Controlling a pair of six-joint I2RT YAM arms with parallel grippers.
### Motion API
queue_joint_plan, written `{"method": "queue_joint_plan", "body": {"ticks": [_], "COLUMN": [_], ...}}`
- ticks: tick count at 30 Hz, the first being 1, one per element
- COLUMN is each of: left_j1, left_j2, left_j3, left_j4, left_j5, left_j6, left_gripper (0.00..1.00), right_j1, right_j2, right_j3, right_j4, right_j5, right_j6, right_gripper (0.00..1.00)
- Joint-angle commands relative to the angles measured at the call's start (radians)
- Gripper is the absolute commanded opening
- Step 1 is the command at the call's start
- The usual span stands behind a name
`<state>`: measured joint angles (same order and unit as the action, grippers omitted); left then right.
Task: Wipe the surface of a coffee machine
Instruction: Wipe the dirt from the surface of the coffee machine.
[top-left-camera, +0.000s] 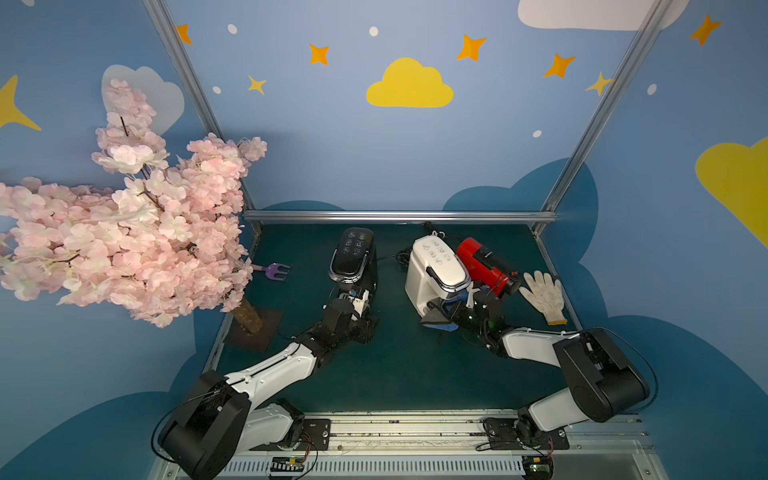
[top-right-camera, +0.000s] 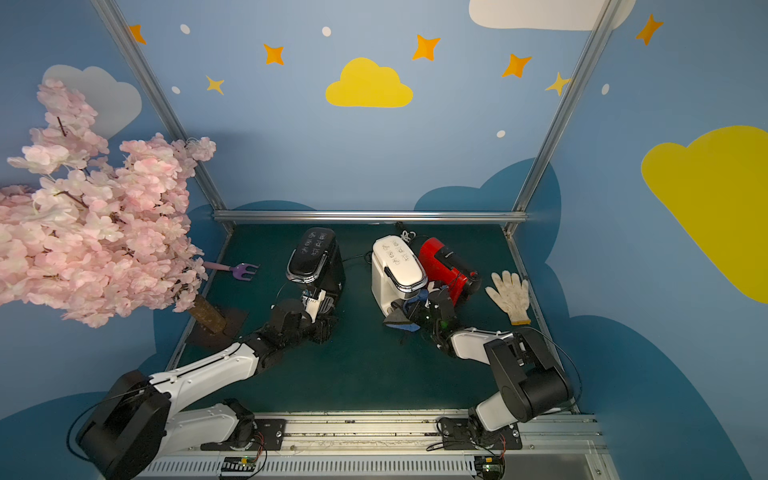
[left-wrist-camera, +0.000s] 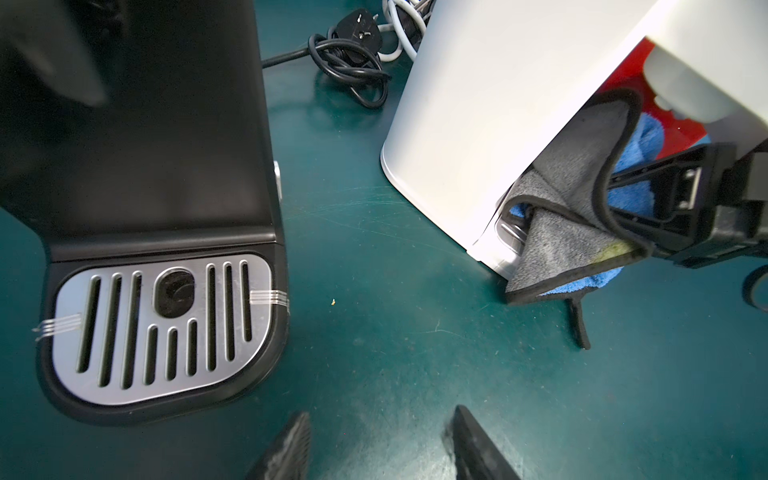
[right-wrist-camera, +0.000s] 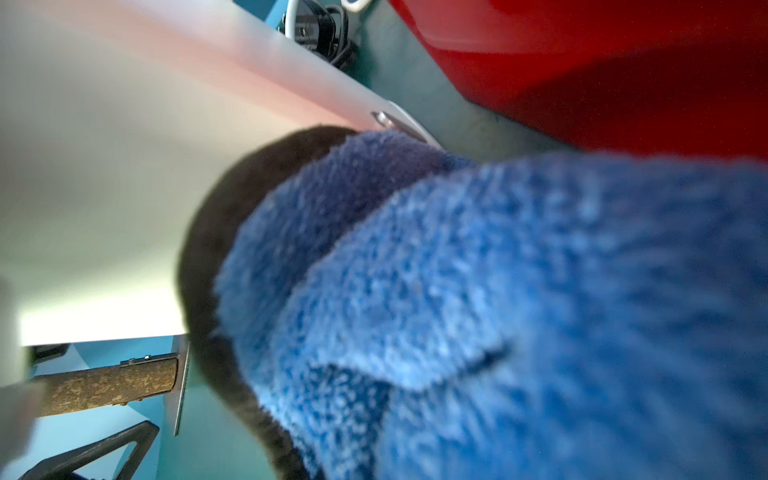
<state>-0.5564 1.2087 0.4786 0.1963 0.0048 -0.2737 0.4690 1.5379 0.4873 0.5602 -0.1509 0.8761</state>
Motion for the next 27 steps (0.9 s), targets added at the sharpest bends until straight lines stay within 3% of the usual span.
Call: {"method": "queue_joint_plan", "body": {"ticks": [1,12,17,27], "left_j1": [0.004,0.004,0.004,0.004], "left_j2": [0.000,0.006,0.016,0.005], "left_j3": [0.007,0.011,0.012,0.011], "left_j4": [0.014,0.012,0.017,0.011], "left_j5": [0.005,0.005,0.008,-0.003], "left_j6": [0.002,0.004,0.004,0.007], "left_gripper": [0.56,0.56,0.56,0.56], "right_j1": [0.032,0.077,-0.005,-0.099], "right_j2": [0.048,0.005,-0.055,-0.214], "right_j3": [0.028,0.007,-0.039,-0.023], "right_j4": [0.056,-0.021,-0.056,-0.208], "right_j5": [-0.049,-0.102,0.014,0.123], "right_j6": [0.026,0.009,0.062,0.003], "right_gripper": [0.00,0.00,0.00,0.00]}}
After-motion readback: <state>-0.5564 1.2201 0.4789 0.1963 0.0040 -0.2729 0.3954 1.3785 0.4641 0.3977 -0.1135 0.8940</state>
